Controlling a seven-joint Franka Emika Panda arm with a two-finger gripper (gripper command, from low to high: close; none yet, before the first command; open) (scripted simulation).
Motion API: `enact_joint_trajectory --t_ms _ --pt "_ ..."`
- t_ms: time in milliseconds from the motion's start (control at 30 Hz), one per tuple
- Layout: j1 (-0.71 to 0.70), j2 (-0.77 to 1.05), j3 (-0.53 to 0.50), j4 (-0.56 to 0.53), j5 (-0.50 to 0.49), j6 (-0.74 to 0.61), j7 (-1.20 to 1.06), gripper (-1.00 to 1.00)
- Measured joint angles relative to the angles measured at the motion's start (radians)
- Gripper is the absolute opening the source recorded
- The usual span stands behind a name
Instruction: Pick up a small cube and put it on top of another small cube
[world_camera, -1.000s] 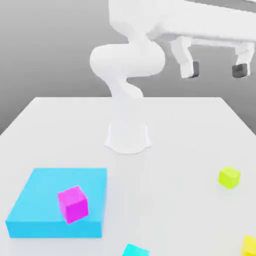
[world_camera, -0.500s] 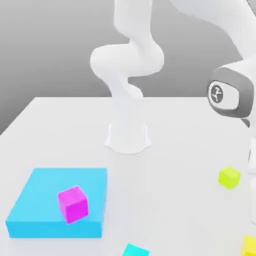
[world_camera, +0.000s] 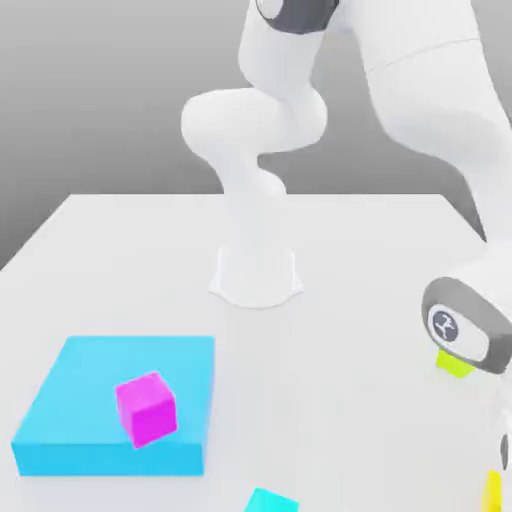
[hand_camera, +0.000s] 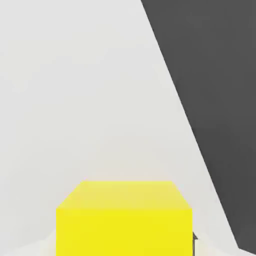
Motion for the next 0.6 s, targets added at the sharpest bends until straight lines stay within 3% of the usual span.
enact_joint_trajectory --t_ms 100,367,600 --pt "-0.003 -0.099 0.027 -0.046 0.037 -0.052 0.007 -1.0" --pt "0.091 -0.355 0.143 -0.329 0.188 -0.012 0.228 -1.0" --pt "0.223 -0.568 0.223 -0.583 0.203 0.03 0.512 -1.0"
